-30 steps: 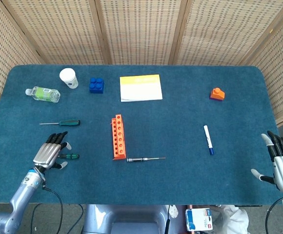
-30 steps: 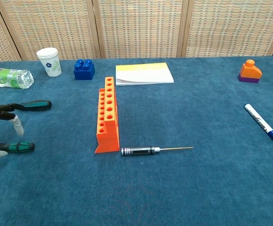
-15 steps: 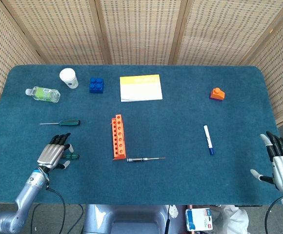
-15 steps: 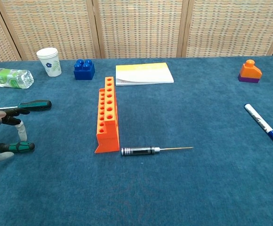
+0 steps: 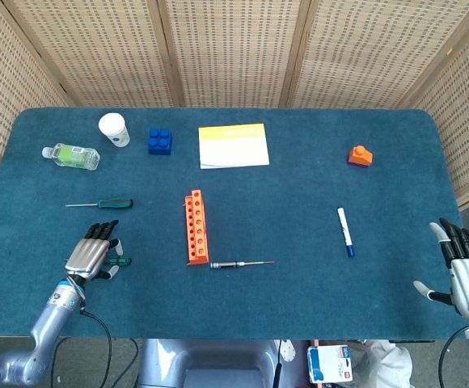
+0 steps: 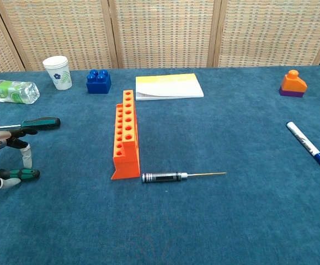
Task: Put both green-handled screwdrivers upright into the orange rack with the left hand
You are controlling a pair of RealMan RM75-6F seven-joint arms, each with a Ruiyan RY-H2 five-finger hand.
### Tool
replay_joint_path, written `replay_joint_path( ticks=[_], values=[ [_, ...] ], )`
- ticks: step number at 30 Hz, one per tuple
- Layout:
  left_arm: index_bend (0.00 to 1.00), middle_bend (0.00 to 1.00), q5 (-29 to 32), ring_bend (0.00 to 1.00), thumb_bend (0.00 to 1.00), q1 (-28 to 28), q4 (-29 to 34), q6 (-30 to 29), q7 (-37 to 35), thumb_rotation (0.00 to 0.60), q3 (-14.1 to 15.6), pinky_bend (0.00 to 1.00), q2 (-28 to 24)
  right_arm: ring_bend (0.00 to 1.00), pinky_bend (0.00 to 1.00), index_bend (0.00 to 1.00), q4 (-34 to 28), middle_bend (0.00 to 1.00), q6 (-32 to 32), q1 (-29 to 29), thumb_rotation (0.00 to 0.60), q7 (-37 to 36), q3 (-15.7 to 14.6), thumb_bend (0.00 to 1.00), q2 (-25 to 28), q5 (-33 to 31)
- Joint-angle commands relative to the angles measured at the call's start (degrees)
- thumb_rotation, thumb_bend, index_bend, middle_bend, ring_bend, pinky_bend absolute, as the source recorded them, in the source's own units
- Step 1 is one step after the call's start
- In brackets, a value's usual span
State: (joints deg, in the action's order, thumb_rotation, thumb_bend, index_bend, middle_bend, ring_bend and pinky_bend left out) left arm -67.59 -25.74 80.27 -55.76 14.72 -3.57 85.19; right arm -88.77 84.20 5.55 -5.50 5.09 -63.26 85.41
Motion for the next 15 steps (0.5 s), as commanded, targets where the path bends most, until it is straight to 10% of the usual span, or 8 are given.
replay_joint_path(
  ticks=[1, 15],
  values=[
    [0.51, 0.0, 0.3, 0.0, 0.35, -0.1, 0.0, -0.1, 0.2, 0.6, 0.0, 0.0, 0.1, 0.0, 0.0, 0.0, 0.0, 0.0, 0.0, 0.0, 0.6, -0.1, 0.0, 0.0, 0.0, 0.0],
    [0.56, 0.0, -10.3, 0.0, 0.41, 1.8, 14.3, -5.0, -22.6, 0.6, -2.6, 0.0, -12.7, 0.0, 0.0, 0.0, 0.2, 0.0, 0.6, -0.1, 0.6, -0.5, 0.0, 0.0, -0.2, 0.4]
  ],
)
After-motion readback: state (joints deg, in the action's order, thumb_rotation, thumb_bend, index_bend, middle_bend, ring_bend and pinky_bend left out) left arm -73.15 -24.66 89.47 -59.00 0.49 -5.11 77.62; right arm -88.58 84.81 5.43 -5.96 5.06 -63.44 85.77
